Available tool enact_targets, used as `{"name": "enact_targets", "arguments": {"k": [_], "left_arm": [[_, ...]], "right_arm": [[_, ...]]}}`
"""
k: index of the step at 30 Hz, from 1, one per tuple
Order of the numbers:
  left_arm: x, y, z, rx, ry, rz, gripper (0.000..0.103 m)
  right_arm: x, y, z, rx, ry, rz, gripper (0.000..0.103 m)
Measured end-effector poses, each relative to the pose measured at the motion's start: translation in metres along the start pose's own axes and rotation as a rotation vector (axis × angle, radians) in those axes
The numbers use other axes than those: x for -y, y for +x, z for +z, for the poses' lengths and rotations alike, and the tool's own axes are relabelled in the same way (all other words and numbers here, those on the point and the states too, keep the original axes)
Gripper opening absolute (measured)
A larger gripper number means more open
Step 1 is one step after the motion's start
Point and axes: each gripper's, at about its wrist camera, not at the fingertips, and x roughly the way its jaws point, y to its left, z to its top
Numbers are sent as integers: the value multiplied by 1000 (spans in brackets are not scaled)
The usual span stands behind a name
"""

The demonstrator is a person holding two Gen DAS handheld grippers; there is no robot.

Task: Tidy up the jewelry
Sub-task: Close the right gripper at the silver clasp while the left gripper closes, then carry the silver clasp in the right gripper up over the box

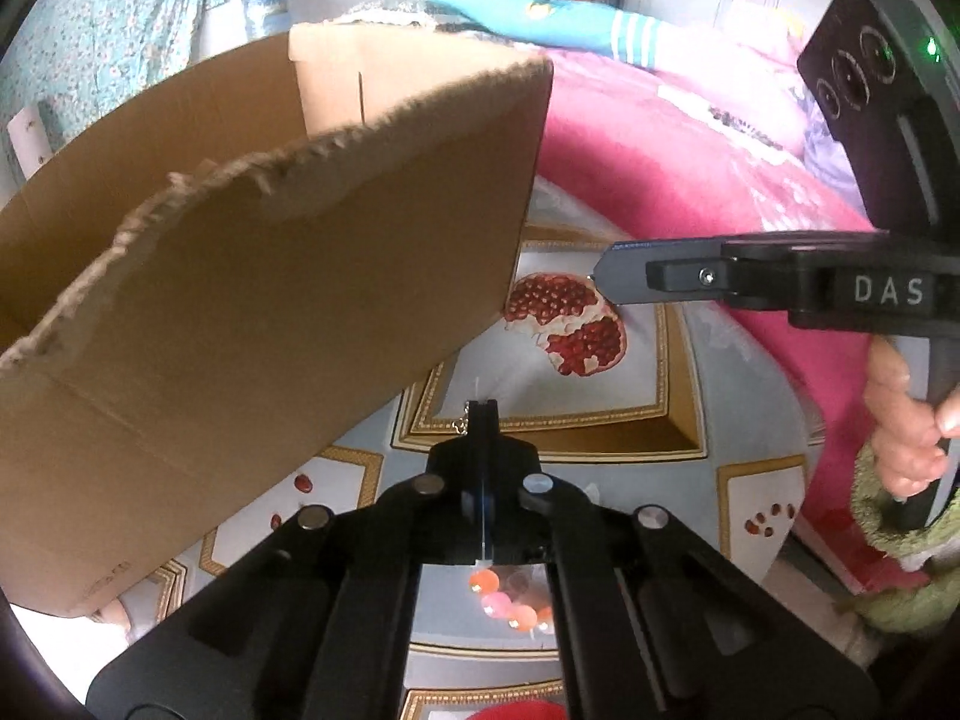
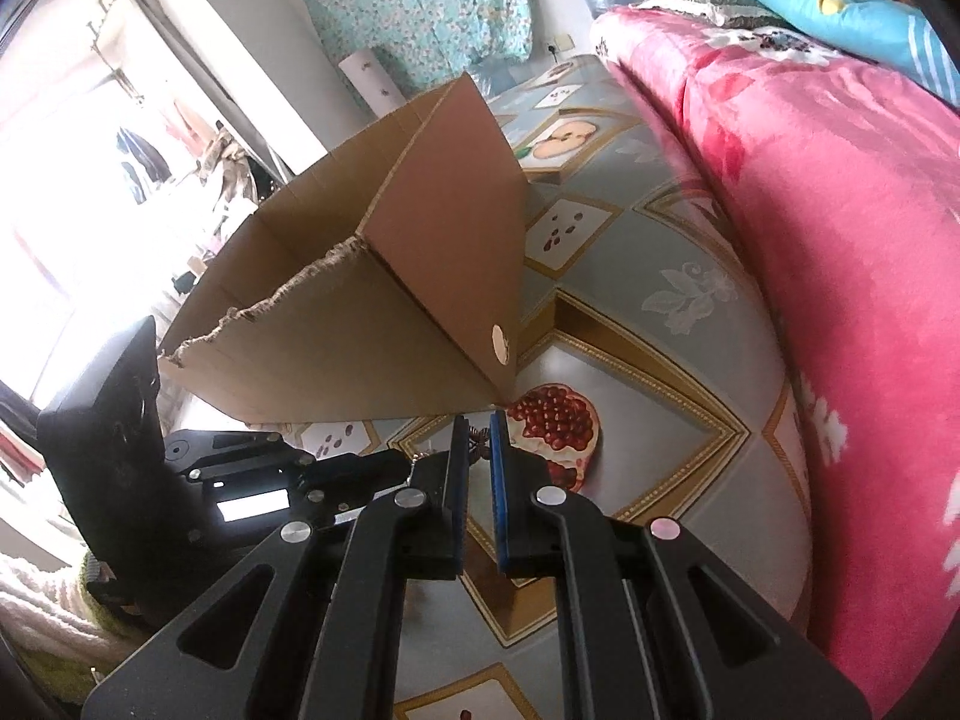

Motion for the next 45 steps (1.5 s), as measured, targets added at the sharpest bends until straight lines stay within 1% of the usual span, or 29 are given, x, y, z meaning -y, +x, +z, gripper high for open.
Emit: {"name": "enact_targets", "arguments": {"k": [5, 9, 11, 15, 17, 20, 21, 22, 23, 24, 25, 26, 27, 30, 34, 38, 39, 41, 42, 43, 45], "left_arm": [[-3, -26, 0, 62, -23, -33, 0], [-8, -60, 0, 127, -55, -78, 0], [-12, -78, 1, 169, -62, -89, 0], [-20, -105, 5, 223, -85, -114, 0], [-19, -106, 5, 230, -83, -105, 0], [-20, -97, -1, 199, -109, -139, 0], [-18, -88, -4, 177, -110, -149, 4], [-15, -78, -6, 157, -104, -140, 17], [-11, -68, -7, 143, -97, -127, 27], [-5, -58, -8, 132, -81, -117, 42], [1, -49, -8, 127, -60, -109, 45], [4, -42, -7, 122, -42, -108, 45], [9, -32, -6, 113, -9, -89, 45], [13, -5, -2, 58, 50, -13, 44], [9, 14, -1, -6, 57, 24, 23], [9, 17, -1, -6, 85, 56, 11], [8, 17, -1, -8, 87, 55, 7], [6, 17, 1, -9, 72, 49, 6], [5, 16, 2, -3, 70, 46, 3], [5, 13, 3, 11, 75, 45, 1], [7, 9, 5, 19, 86, 45, 1]], "right_arm": [[-8, -10, 5, 25, -18, -10, 7], [-20, -26, 12, 61, -51, -21, 7], [-27, -35, 18, 88, -67, -14, 7], [-43, -49, 32, 131, -100, 2, 7], [-50, -52, 38, 147, -122, -5, 7], [-55, -52, 39, 147, -129, -12, 7], [-55, -50, 38, 139, -122, -11, 7], [-54, -48, 37, 131, -115, -9, 7], [-53, -44, 33, 119, -106, -12, 7], [-51, -42, 31, 111, -99, -16, 7], [-50, -41, 28, 106, -93, -19, 7], [-48, -39, 25, 98, -81, -21, 7], [-45, -37, 23, 94, -72, -20, 7], [-36, -29, 18, 77, -39, -11, 7], [-28, -24, 17, 70, -23, 0, 7], [-18, -19, 15, 63, -9, 13, 7], [-15, -17, 16, 60, -3, 17, 7], [-10, -14, 16, 53, 8, 25, 7], [-8, -12, 16, 50, 11, 27, 7], [-7, -11, 16, 49, 12, 28, 7], [-5, -11, 17, 51, 14, 29, 7]]}}
